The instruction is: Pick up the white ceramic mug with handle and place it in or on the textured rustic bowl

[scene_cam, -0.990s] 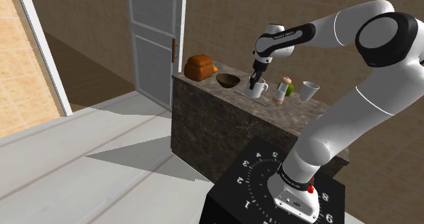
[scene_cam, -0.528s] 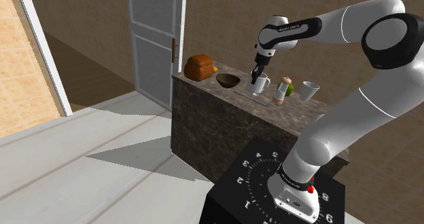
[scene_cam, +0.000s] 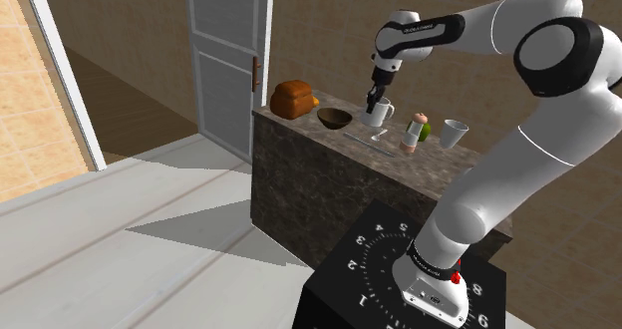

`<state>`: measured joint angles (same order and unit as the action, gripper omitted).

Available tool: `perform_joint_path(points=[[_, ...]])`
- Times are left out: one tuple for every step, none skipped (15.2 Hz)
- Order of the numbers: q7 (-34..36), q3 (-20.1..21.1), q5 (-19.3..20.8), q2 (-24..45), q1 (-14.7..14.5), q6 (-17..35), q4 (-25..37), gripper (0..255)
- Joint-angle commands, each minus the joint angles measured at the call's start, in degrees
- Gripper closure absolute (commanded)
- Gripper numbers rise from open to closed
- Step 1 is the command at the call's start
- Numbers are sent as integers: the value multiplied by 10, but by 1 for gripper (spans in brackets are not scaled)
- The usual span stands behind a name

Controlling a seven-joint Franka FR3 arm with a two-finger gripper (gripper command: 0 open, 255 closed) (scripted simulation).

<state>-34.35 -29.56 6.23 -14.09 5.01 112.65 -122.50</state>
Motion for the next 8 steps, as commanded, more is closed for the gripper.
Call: perform_joint_path(points=[[-12,-8,-24,48,-9,-7,51,255],[-20,-11,-38,73,-11,-11,77,255],[-27,-15,-52,99,-13,-15,104,255],[-35,-18,-66,125,-13,-21,132,255],[-42,-20,-81,151,-13,-28,161,255],[-50,-22,-96,178,-10,-35,191,255],[-57,-23,-111,205,-7,-44,222,255],[-63,-22,-126,232,-2,-54,255,255]])
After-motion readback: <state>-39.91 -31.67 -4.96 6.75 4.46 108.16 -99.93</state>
